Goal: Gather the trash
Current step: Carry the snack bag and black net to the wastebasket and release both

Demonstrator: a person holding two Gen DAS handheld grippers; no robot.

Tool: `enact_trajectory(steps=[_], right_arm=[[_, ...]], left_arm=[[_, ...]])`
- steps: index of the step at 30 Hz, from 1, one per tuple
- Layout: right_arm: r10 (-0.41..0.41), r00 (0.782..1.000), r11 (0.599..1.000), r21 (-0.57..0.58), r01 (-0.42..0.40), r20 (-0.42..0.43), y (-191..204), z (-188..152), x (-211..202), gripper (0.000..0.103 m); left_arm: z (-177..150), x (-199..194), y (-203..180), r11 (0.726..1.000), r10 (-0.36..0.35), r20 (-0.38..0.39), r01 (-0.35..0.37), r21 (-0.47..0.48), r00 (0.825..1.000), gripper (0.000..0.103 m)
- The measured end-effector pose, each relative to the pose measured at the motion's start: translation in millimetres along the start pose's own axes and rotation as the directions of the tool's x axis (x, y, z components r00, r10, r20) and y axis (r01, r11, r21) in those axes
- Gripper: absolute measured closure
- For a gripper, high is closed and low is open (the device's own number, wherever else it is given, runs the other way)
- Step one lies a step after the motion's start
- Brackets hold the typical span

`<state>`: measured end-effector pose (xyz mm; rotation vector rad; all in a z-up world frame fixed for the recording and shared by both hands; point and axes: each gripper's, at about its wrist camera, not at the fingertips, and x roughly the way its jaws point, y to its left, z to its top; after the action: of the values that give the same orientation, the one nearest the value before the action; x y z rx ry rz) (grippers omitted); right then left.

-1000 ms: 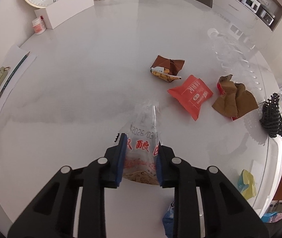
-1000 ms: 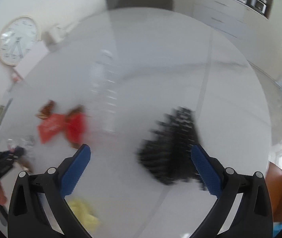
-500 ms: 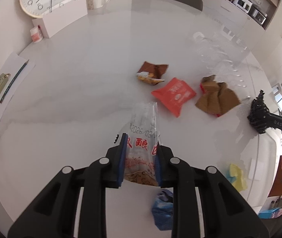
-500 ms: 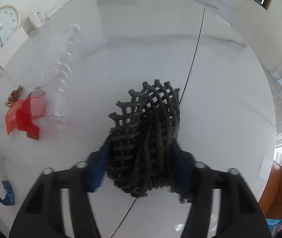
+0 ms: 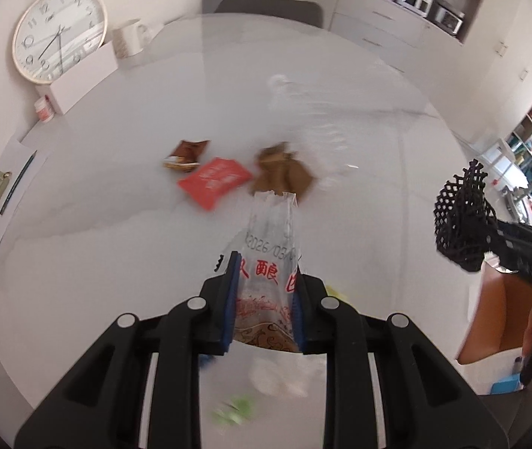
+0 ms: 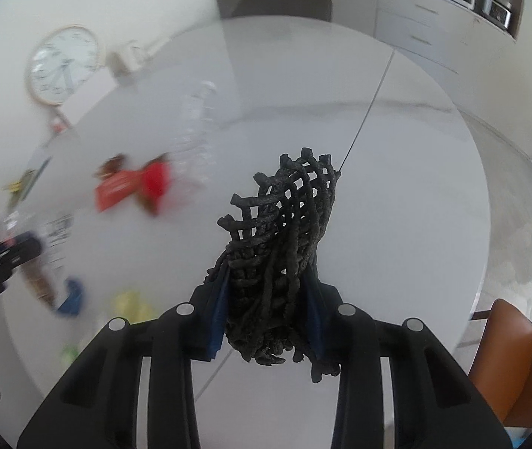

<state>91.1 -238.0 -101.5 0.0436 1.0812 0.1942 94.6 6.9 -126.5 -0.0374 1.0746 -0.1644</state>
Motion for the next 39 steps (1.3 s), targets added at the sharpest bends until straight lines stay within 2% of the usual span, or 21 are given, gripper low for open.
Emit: enact_trajectory(steps=[5, 10, 17, 20, 24, 32, 35, 39], right_arm=[[0.049, 0.999, 0.997, -0.053, -0.049, 0.008, 5.1, -43.5, -54.3, 0.067], [0.083, 0.996, 0.994, -0.074, -0.084, -0.009, -5.7, -98.0, -98.9, 0.065], [0.128, 0.99, 0.99, -0.048, -0.131, -0.065, -33.2, -160.9, -118.2, 0.065], [0.133, 0.986, 0.987, -0.073, -0.141, -0.1, -39.4, -183.7, -121.2, 0.065], [0.136, 0.982, 0.982, -0.112, -0.151, -0.133, -46.1, -206.9, -125.0, 0.065], [0.144, 0.973, 0.977, -0.127, -0.169, -0.182, -61.0, -234.4, -120.4, 0.065], [0.147, 0.97, 0.976, -0.129, -0.174, -0.193, -64.3, -237.8, -117.9, 0.065], [0.147, 0.968, 0.975, -0.137, -0.176, -0.204, -66.2, -240.3, -115.5, 0.064]], left_arm=[[-28.5, -34.5, -48.5, 0.998, -0.037, 0.008, 0.037, 0.041, 0.999, 0.08], [-74.9, -63.1, -98.5, 0.993, -0.075, -0.02, 0.076, 0.09, 0.997, 0.08], [-146.0, -77.7, -158.6, 0.982, -0.112, -0.102, 0.125, 0.139, 0.988, 0.079], [-175.7, -74.8, -180.3, 0.977, -0.132, -0.136, 0.153, 0.149, 0.982, 0.079], [-207.0, -65.2, -204.1, 0.972, -0.162, -0.184, 0.189, 0.142, 0.97, 0.079], [-238.9, -47.6, -227.9, 0.966, -0.179, -0.266, 0.22, 0.137, 0.947, 0.073], [-244.9, -46.3, -231.4, 0.965, -0.18, -0.282, 0.225, 0.134, 0.942, 0.066], [-248.5, -50.5, -233.7, 0.967, -0.168, -0.271, 0.212, 0.143, 0.948, 0.057]])
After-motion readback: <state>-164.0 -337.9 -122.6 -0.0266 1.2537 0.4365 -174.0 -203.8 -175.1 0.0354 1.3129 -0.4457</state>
